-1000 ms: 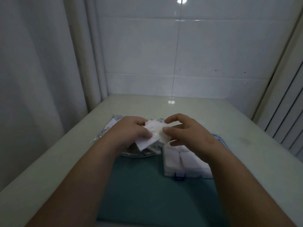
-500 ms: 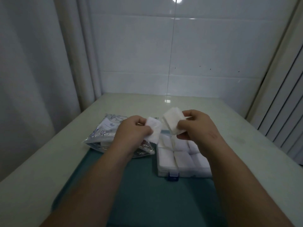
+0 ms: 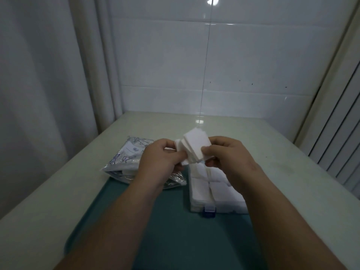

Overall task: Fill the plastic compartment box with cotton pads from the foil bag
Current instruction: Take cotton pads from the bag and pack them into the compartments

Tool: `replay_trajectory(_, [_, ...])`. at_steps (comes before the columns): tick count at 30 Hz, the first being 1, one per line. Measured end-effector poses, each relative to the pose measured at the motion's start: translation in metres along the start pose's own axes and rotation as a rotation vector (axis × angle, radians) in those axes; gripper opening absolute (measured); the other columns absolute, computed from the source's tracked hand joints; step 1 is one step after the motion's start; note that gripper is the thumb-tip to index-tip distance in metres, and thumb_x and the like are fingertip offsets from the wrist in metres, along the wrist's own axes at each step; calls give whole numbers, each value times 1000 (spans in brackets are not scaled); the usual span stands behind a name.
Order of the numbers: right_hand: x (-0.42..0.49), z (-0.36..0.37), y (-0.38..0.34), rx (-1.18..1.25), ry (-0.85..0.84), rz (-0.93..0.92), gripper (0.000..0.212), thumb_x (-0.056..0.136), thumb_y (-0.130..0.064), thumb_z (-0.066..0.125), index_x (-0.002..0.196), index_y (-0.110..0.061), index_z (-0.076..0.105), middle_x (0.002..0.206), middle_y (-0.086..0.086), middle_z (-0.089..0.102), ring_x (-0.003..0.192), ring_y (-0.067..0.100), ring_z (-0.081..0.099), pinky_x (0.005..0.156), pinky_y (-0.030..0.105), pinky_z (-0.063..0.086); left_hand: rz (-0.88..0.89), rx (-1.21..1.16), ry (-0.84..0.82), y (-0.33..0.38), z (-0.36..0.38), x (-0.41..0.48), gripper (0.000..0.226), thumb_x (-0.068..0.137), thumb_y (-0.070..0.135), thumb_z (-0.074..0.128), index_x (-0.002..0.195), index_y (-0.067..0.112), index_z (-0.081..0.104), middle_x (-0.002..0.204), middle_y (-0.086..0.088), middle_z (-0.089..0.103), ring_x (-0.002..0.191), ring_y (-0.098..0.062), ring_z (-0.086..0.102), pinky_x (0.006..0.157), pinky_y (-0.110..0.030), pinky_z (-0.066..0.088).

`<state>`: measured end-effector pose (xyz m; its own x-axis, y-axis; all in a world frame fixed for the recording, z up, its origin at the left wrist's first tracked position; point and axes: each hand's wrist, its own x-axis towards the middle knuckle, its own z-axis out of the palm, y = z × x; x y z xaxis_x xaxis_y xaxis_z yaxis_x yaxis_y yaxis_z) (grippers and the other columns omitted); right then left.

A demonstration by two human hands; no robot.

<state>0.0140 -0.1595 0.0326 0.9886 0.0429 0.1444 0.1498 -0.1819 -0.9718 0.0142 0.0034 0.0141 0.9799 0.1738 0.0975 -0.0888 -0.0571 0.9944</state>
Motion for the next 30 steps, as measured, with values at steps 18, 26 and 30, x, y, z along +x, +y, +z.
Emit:
replay_trajectory(18, [1, -3, 0, -77, 52, 6, 18, 86, -14, 67, 96, -18, 52, 96, 6, 65, 90, 24, 63, 70, 32, 55, 12, -192, -97, -1, 8, -2, 16, 92, 1, 58, 105, 9, 61, 89, -17, 74, 78, -28, 73, 68, -37, 60])
replay_trajectory(26, [0, -17, -5, -290, 63, -41, 20, 85, -18, 71, 91, -18, 52, 87, 6, 70, 79, 25, 69, 73, 38, 61, 108, 0, -75, -4, 19, -5, 34, 84, 14, 74, 102, 28, 48, 85, -2, 75, 76, -18, 73, 77, -43, 59])
replay_trajectory(30, [0, -25, -7, -388, 17, -22, 10, 89, -20, 65, 88, -20, 55, 87, 5, 71, 79, 25, 70, 75, 42, 60, 117, 86, -61, -1, 25, -6, 31, 83, 14, 74, 94, 24, 47, 83, -5, 73, 76, -25, 72, 67, -39, 57])
